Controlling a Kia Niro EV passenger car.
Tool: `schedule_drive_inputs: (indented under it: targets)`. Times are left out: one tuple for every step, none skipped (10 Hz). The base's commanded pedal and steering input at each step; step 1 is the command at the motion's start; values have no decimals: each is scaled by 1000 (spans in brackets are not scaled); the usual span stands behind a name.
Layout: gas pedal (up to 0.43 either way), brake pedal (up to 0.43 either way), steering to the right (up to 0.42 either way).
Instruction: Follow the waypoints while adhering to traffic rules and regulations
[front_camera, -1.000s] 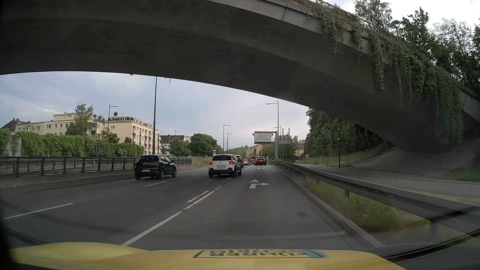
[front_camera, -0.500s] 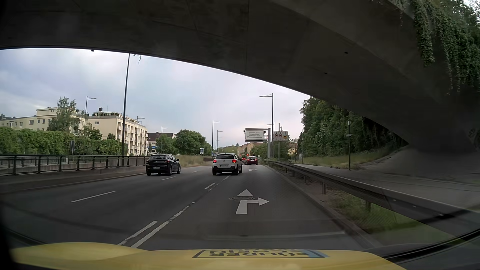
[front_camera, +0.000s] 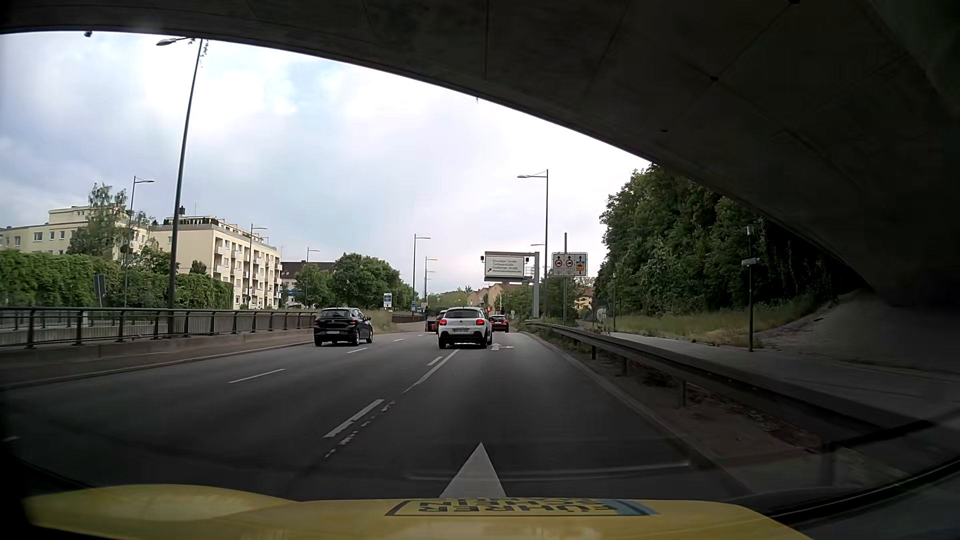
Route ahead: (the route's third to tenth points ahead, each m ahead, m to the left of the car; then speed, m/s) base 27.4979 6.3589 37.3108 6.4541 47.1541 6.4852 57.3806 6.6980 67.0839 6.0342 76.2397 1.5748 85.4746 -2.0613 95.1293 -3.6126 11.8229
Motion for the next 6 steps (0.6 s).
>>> schedule_drive_inputs:
  targets:
    - [87,0,7]
    - [87,0,7]
    - [87,0,7]
    - [87,0,7]
    - [87,0,7]
    - [87,0,7]
